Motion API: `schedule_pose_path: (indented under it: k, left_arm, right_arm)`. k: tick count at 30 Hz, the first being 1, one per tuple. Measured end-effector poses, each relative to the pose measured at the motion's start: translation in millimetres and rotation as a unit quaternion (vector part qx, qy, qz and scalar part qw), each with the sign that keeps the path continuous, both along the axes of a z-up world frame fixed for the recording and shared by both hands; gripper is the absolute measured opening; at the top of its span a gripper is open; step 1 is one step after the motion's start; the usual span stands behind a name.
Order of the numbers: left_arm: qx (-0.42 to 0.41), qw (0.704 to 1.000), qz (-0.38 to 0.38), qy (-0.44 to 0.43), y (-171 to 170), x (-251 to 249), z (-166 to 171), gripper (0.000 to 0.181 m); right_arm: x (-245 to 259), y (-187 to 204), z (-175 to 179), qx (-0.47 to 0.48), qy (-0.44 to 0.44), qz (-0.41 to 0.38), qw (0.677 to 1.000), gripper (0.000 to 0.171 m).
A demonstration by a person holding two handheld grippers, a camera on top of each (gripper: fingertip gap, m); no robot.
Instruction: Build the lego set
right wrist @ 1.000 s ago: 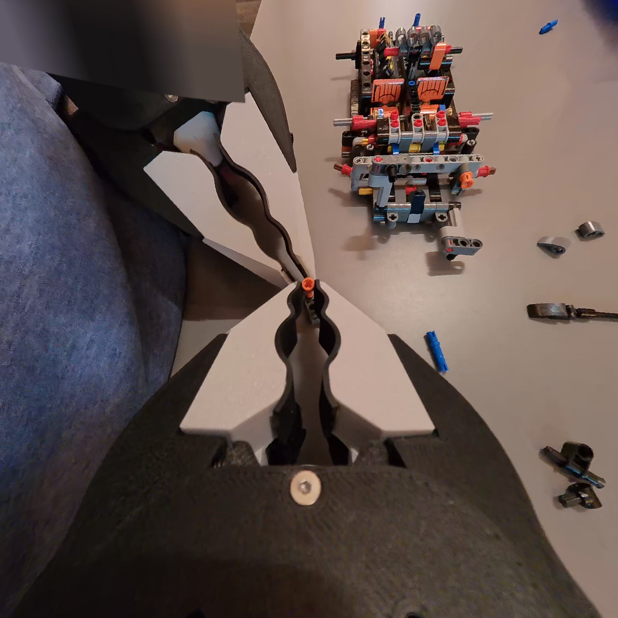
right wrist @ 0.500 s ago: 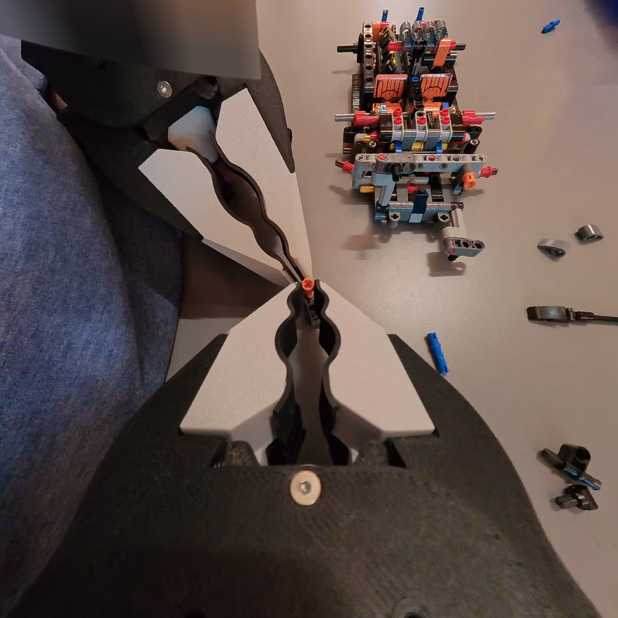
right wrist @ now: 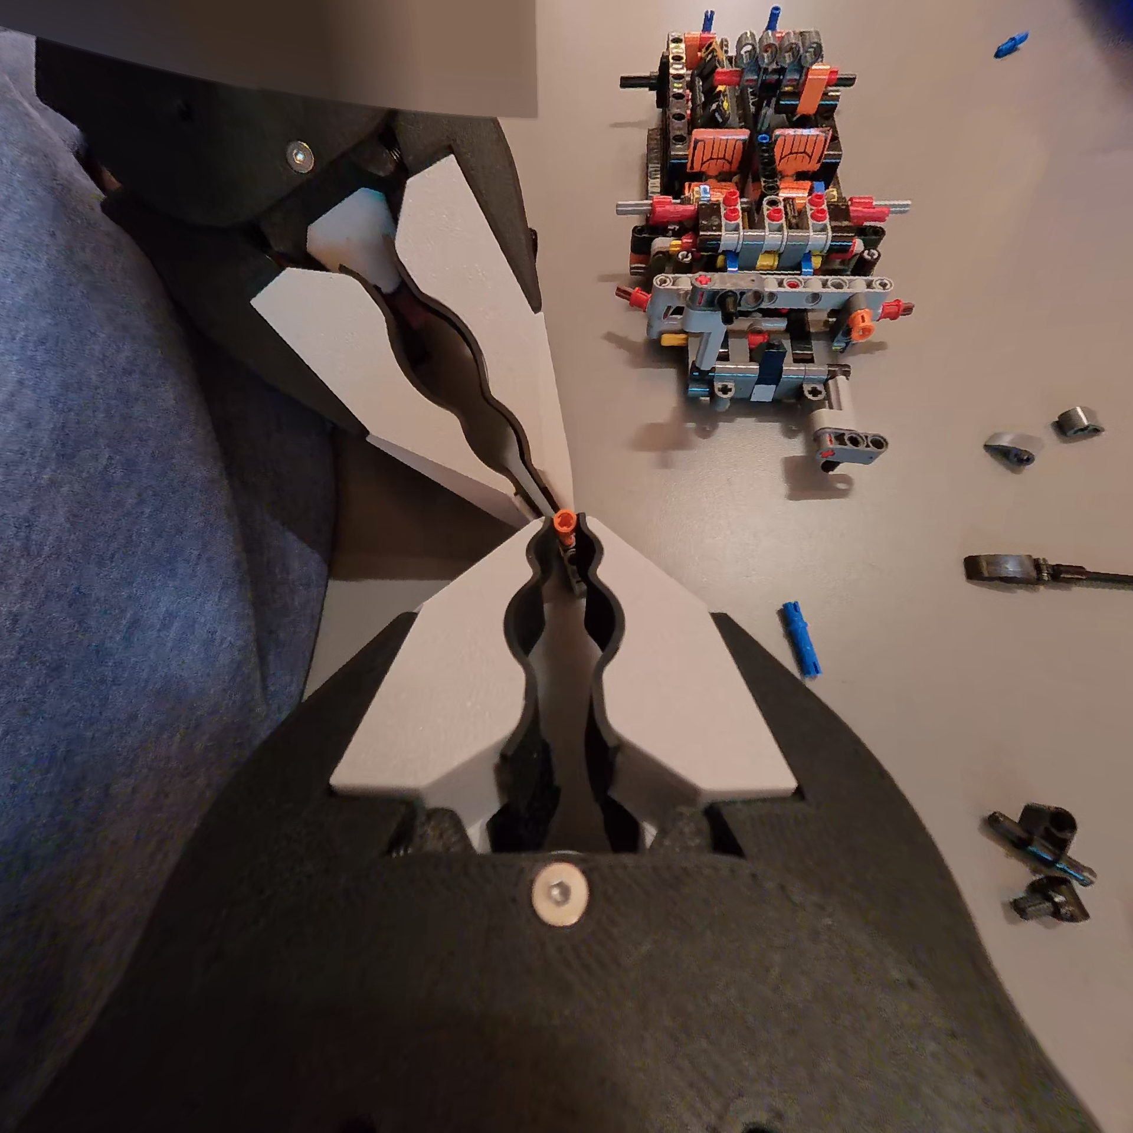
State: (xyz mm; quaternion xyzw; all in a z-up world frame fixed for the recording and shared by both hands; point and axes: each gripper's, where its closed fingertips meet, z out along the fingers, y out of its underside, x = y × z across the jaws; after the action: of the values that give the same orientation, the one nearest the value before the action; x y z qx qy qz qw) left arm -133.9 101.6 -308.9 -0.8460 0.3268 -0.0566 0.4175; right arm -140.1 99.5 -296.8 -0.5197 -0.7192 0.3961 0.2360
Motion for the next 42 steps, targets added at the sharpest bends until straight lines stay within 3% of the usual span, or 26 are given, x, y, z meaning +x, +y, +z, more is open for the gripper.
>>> schedule_pose_path:
  k: [29, 33, 42]
  left_arm:
    - [0.001, 1.000, 0.000, 0.012, 2, 1, -2, 0.001]
    - [0.017, 1.000, 0.017, -0.014, 3, -2, 7, 0.016]
    - [0.091, 0.996, -0.018, -0.008, 5, 11, 32, 0.000]
  right_arm:
    - [0, -1, -4, 0.001, -0.014, -0.004, 1.000, 0.003]
    - [3, 3, -3, -0.007, -0.015, -0.011, 1.000, 0.003]
    - [6, 1, -4, 0.005, -0.012, -0.003, 1.000, 0.004]
